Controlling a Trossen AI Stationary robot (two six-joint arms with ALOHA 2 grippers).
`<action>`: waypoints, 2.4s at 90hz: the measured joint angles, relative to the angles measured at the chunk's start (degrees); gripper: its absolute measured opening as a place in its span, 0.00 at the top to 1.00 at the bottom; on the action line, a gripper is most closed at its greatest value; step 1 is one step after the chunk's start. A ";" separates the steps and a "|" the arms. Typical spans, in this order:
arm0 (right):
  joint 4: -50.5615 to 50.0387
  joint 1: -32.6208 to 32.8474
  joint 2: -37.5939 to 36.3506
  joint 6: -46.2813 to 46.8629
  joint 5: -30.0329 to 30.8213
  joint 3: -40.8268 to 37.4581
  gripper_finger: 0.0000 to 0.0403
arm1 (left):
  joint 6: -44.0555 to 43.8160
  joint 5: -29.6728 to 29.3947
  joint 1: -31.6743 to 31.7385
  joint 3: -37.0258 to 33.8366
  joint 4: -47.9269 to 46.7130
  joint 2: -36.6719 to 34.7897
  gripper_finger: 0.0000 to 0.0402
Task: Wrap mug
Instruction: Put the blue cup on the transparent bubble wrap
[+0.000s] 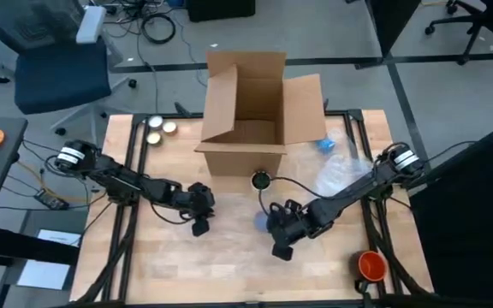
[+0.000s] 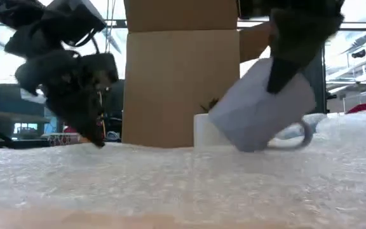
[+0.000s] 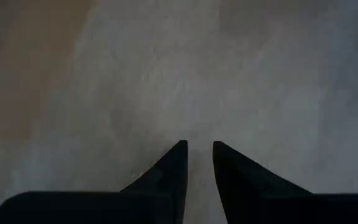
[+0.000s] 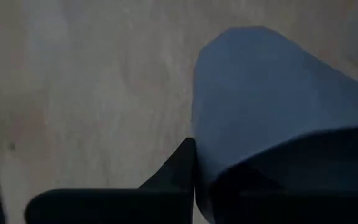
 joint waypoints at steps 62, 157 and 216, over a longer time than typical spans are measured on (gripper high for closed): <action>-22.17 2.37 3.96 13.88 -8.07 3.01 1.00 | -0.65 1.74 -0.17 9.78 -19.34 0.02 0.85; 2.67 -0.90 4.98 -37.51 -7.95 6.69 1.00 | -1.81 -6.52 -0.55 9.44 -8.82 3.22 0.85; -11.49 -0.68 5.87 -80.52 1.30 10.03 1.00 | -7.93 -1.24 0.54 9.69 -5.06 12.73 0.85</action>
